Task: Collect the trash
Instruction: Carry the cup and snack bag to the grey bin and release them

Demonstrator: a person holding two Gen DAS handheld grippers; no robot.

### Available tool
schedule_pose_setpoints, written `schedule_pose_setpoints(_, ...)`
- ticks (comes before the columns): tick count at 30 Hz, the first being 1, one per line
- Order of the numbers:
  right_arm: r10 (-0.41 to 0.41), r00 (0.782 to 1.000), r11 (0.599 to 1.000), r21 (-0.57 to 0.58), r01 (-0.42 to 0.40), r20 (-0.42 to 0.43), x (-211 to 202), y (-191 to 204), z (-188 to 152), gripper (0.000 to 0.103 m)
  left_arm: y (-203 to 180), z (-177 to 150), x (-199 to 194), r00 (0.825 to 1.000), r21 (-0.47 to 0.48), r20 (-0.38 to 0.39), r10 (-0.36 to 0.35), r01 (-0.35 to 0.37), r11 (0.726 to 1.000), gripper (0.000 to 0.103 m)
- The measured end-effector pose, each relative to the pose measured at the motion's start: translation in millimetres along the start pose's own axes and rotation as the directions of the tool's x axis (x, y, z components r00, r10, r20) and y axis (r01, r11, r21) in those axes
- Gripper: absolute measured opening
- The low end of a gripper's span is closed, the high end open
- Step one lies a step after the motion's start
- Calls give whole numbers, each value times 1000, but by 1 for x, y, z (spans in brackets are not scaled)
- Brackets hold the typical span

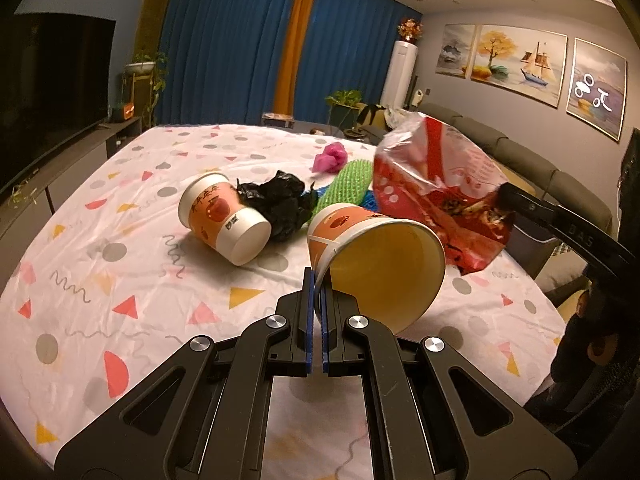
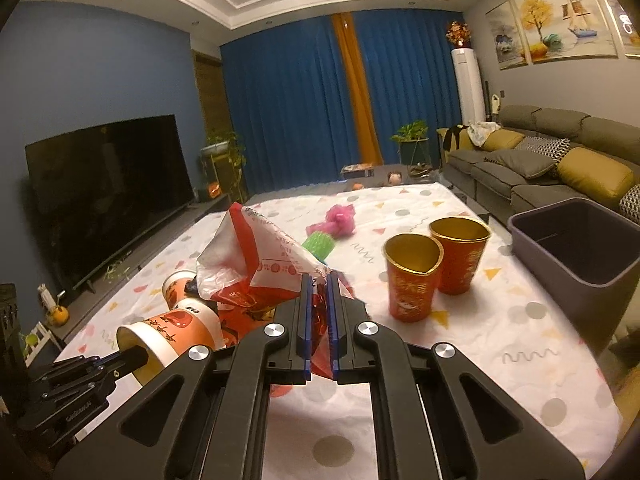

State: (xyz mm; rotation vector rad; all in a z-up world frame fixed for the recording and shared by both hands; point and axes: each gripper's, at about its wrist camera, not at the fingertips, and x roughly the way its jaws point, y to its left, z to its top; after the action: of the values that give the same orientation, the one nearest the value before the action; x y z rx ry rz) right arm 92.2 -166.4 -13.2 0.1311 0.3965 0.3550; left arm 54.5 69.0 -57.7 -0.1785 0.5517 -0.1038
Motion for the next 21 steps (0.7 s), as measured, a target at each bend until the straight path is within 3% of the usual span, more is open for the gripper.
schedule_pose_setpoints(11, -37, 998, 999, 32, 35, 56, -34, -29, 1, 7, -26, 5, -4, 1000, 27, 22, -16, 15, 1000, 2)
schedule_pose_setpoints(21, -103, 989, 993, 69, 96, 109, -63, -66, 4, 7, -66, 17, 2, 997, 89, 38, -73, 69, 994, 2)
